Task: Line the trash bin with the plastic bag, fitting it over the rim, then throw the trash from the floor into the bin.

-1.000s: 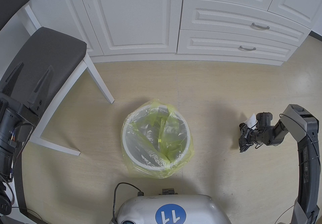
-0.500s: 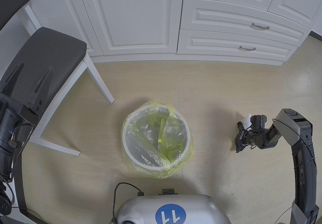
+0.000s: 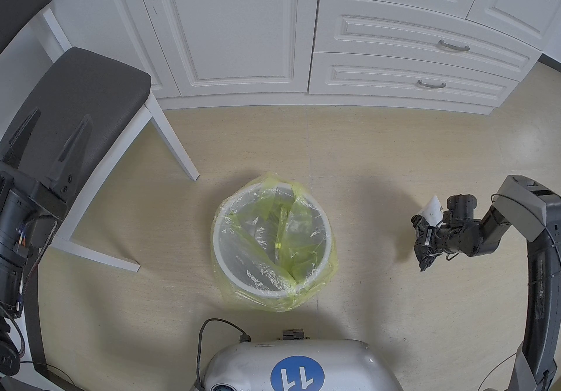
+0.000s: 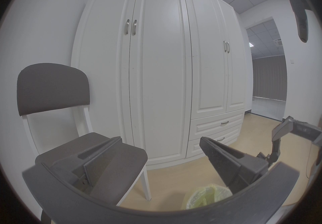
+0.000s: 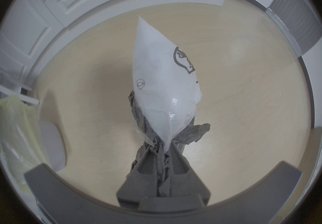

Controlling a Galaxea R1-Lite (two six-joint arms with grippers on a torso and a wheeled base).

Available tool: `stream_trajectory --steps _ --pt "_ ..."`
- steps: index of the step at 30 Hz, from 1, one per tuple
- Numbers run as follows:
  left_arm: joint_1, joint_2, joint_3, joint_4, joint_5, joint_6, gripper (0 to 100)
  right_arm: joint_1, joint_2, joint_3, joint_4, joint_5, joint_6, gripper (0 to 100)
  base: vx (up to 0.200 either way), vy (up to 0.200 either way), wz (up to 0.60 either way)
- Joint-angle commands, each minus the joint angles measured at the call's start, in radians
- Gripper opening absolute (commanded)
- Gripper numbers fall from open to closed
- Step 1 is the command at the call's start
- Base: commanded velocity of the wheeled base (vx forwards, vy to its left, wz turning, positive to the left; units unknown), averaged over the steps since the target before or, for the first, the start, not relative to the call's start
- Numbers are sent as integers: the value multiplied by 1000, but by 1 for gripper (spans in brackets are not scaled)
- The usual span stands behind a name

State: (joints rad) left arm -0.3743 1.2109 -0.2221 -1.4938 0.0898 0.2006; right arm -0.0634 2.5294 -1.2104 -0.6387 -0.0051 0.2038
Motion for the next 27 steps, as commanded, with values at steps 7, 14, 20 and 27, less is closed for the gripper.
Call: stream_trajectory --steps 7,14,20,27 --pt "0 -7 -2 0 1 0 100 17 -468 318 -4 165 -138 0 0 0 0" --pt "0 -7 -2 0 1 0 100 97 -693 430 1 188 -144 0 0 0 0" --pt "0 -8 -2 0 1 0 100 183 -854 506 7 191 -146 0 0 0 0" --pt "-2 4 9 7 1 3 100 287 -1032 608 -2 188 -211 0 0 0 0"
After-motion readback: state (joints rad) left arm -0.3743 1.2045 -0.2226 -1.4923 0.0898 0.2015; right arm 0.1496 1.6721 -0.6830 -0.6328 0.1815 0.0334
